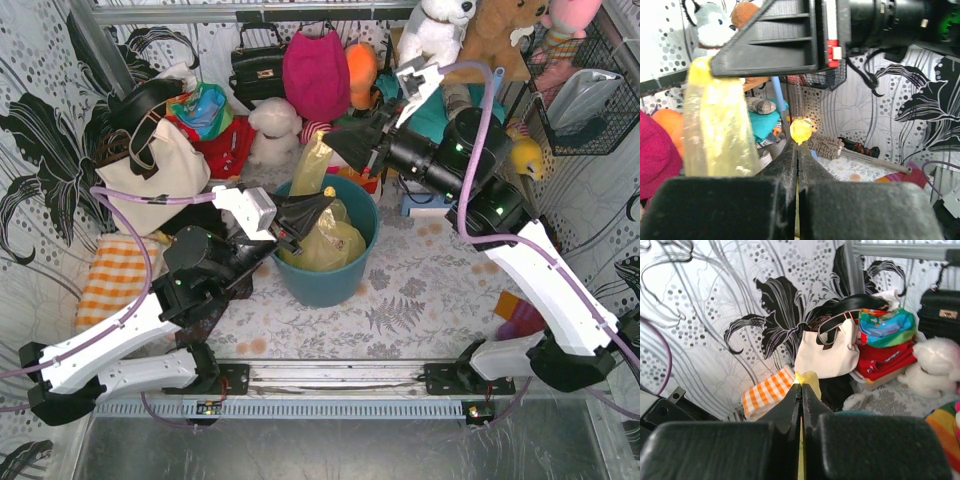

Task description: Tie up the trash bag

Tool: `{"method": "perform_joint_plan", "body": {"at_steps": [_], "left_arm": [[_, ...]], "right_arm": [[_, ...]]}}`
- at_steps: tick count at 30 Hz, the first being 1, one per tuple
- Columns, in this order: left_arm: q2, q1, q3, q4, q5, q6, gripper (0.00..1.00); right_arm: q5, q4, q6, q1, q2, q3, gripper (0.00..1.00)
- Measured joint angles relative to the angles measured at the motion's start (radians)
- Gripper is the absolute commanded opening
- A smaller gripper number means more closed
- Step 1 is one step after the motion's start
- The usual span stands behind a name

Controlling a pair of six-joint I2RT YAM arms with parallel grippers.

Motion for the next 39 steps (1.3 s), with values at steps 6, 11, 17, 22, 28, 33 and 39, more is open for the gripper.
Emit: {"method": "perform_joint_plan", "body": {"at_steps": [6, 11, 17, 22, 28, 33, 39], "left_arm": [[-0.007, 0.000, -0.015, 0.016, -0.049, 0.005, 0.00], [-0.021, 0.000, -0.017, 0.019, -0.066, 0.009, 0.00], [-0.034, 0.000, -0.025, 0.031, -0.084, 0.017, 0.00], [-0.037, 0.000, -0.029, 0.032, -0.097, 0.017, 0.00], [-0.043, 0.000, -0.040, 0.032, -0.113, 0.017, 0.00], [-0.045, 0.000, -0.040, 0.032, -0.127, 0.016, 0.00], [-0.050, 0.000, -0.040, 0.032, -0.140, 0.016, 0.00]], "right_arm": [[0.132, 0.030, 0.116, 0.000, -0.082, -0.142, 0.00], [0.170, 0.035, 0.183, 0.000, -0.093, -0.233, 0.00], [0.176, 0.052, 0.241, 0.000, -0.126, -0.311, 0.00], [0.175, 0.111, 0.267, 0.001, -0.175, -0.378, 0.00], [0.164, 0.196, 0.270, 0.022, -0.211, -0.458, 0.00], [0.148, 0.222, 0.261, 0.056, -0.214, -0.482, 0.00], [0.118, 0.258, 0.225, 0.080, -0.223, -0.494, 0.00]]}}
